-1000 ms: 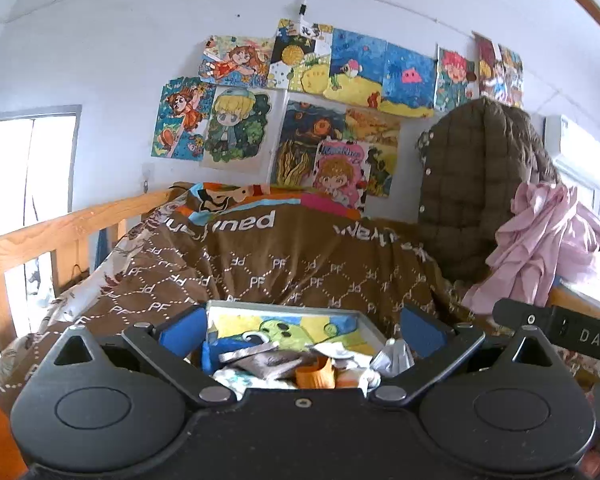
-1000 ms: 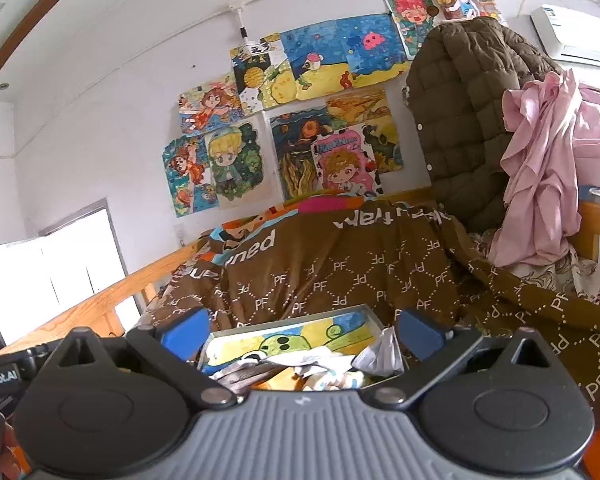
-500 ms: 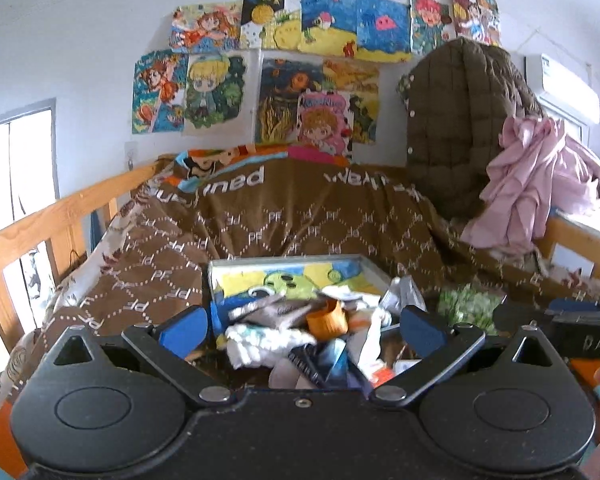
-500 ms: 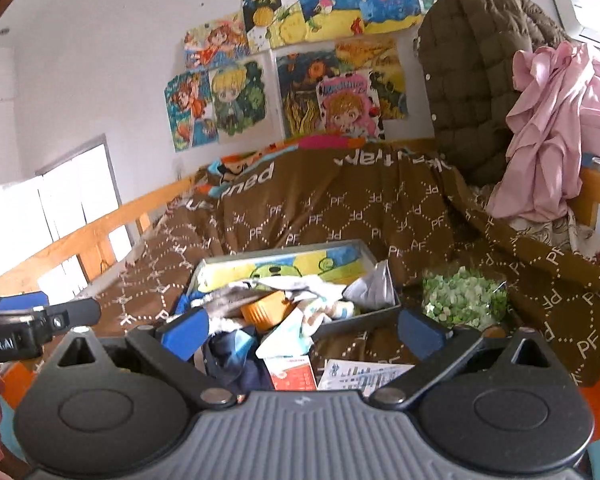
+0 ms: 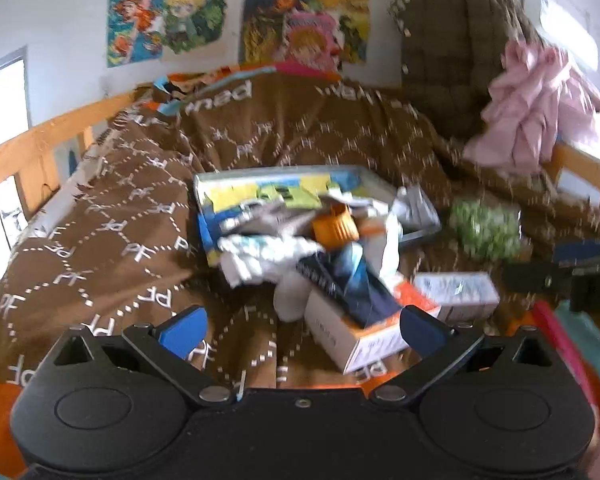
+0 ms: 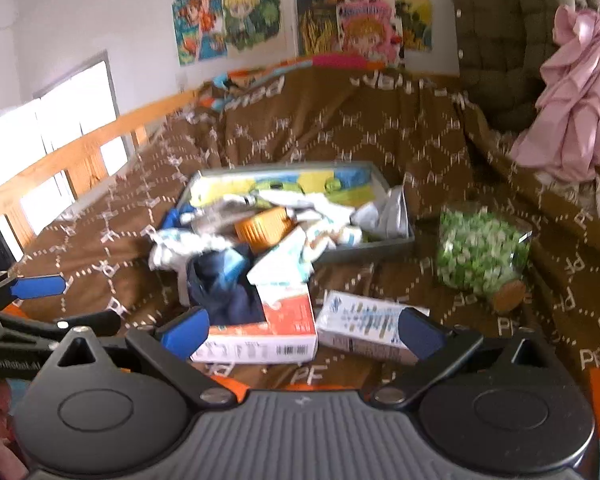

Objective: Organize soft objects
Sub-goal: 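Lift both tools from the tray and move back toward the pile, then grasp the dark blue cloth with the left tool while the right tool grasps a white paper packet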

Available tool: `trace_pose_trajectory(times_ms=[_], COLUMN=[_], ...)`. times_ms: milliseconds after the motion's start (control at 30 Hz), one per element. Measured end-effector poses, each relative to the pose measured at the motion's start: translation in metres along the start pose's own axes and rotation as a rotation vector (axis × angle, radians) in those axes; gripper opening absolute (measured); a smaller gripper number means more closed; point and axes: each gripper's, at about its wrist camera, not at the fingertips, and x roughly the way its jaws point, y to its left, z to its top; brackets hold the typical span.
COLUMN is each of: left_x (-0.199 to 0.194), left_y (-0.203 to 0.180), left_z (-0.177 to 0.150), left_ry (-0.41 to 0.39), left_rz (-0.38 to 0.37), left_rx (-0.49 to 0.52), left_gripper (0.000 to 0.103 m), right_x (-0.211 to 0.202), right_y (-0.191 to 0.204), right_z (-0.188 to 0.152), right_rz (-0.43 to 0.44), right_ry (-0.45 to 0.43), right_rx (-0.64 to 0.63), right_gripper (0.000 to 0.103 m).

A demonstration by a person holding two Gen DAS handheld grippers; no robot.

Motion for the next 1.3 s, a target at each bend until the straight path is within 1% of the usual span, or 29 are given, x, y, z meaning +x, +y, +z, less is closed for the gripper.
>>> trace_pose_trajectory(times_ms=[100,233,367,500,667,867,1100,1200,1300], left_x=[0.009,0.015,0.025,0.036,0.047,0.062,0.077,0.079,0.08], left_y=[-0.003,-0.003,-0.004,-0.002,-0.001,0.008,0.021,0.025,0.029], left_z=[-0.004,-0.004,-0.003,-0.002,0.0,0.003,0.005,0.004,0.004], left_ry=[0.013,0.009,0.015,0.025,-0.014,-0.039,-0.059,-0.087,-0.111], left_rz=[-0.012,-0.048,-0.051,-0.061,-0.061,-0.076,-0.078,-0.065,-0.072], left_rx=[0.035,0.027,0.024,0.003,0.007,-0.069,-0.164,-0.188,-0.209], left_gripper=[0.102,0.102,0.102,0.102,0.102,0.102,0.102,0.102,0.102], right_x=[0.008,0.015,0.025,0.032,0.038,0.047,0.064,0.073,0.082], right_y=[-0.005,-0.007,-0.005,-0.002,0.005,0.012,0.011,0.008,0.007], right_z=[-0.001,-0.001,-0.001,0.0,0.004,0.01,0.018,0.023,0.029], right_rz=[0.0,-0.004,-0.009,-0.035,-0.08,-0.112,-0.132,-0.131,-0.117], right_ry=[0.035,0.062,0.084,0.081,0.042,-0.037,-0.084,-0.101,-0.117], right_rx=[0.018,0.028,0.021,0.007,-0.044,-0.119,-0.133,-0.125,-0.114], right_gripper=[0.103,0.103,0.103,0.103,0.103,0.103,0.103,0.103,0.103])
